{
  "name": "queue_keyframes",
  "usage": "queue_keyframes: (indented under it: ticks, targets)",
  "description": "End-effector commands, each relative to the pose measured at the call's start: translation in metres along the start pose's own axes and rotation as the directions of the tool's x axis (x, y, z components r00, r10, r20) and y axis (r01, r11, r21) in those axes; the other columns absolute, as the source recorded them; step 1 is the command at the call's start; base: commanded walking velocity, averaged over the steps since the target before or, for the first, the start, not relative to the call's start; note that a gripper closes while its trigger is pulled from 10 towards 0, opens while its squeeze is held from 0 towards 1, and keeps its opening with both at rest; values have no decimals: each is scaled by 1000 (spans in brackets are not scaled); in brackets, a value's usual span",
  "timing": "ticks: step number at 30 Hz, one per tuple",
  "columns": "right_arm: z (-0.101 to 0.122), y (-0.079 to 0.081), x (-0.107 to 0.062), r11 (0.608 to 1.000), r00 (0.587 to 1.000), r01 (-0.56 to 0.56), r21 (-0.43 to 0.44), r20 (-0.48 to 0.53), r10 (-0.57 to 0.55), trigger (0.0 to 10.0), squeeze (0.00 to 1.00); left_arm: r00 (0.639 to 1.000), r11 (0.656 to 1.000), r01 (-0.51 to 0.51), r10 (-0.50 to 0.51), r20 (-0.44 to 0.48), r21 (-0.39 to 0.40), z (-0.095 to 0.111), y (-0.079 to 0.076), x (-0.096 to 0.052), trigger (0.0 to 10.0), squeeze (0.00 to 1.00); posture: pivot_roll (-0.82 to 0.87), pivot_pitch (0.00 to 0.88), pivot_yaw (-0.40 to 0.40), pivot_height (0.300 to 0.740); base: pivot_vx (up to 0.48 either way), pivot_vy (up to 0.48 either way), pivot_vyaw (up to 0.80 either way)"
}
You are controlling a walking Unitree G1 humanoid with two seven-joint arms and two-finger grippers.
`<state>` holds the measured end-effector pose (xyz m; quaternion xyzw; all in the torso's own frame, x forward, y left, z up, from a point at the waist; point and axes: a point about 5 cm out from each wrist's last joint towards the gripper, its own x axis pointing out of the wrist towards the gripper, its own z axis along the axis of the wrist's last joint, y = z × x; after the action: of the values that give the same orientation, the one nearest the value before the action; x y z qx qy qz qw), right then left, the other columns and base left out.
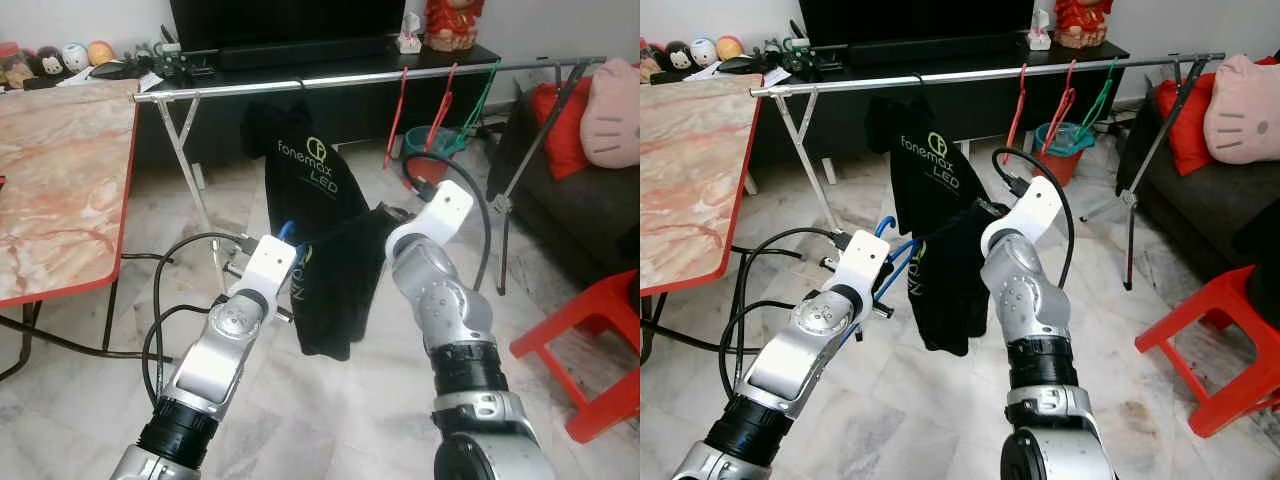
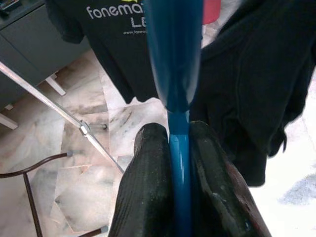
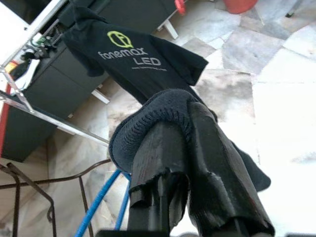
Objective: Hang hanger
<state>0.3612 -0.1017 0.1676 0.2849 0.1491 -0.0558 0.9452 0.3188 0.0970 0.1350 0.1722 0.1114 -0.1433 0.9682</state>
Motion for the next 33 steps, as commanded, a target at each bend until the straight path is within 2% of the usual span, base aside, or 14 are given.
queue_keyframes:
  ticks: [1, 13, 17, 19, 22, 23, 26, 33]
  targets:
    - [1, 6, -5, 1000, 1000, -19, 7, 8, 19, 10000, 0, 999, 1000, -23, 23, 30, 11, 7, 4, 1, 10000, 0, -6, 0, -19, 740, 0, 0, 0]
    - [-8, 11, -16, 999, 999, -39, 28, -32, 40, 10000, 0, 998, 1000, 13, -13, 68, 1, 13, -2, 1, 10000, 0, -6, 0, -19, 740, 0, 0, 0]
    - [-10, 6, -21, 994, 993, -93, -55, -72, 89, 10000, 0, 995, 999, 39, -38, 90, -15, 17, -6, 1, 10000, 0, -7, 0, -23, 740, 0, 0, 0]
    - [-9, -7, -24, 964, 991, -124, -236, -80, 108, 10000, 0, 994, 999, 51, -49, 97, -19, 17, -9, 0, 10000, 0, -13, 0, -23, 740, 0, 0, 0]
    - [-10, -23, -25, 933, 992, -109, -343, -99, 79, 10000, 0, 993, 998, 58, -56, 101, -21, 18, -11, 0, 10000, 0, -13, 0, -23, 740, 0, 0, 0]
    - [-10, -23, -25, 933, 992, -109, -343, -99, 79, 10000, 0, 993, 998, 58, -56, 101, -21, 18, -11, 0, 10000, 0, -13, 0, -23, 740, 0, 0, 0]
    - [-10, -37, -25, 920, 995, -66, -387, -94, 32, 10000, 0, 993, 998, 65, -62, 104, -24, 18, -12, 0, 10000, 0, -13, 0, -23, 740, 0, 0, 0]
    - [-15, -54, -23, 914, 994, -30, -405, -112, -17, 10000, 0, 990, 996, 87, -83, 110, -31, 19, -15, -1, 10000, 0, -15, 0, -24, 740, 0, 0, 0]
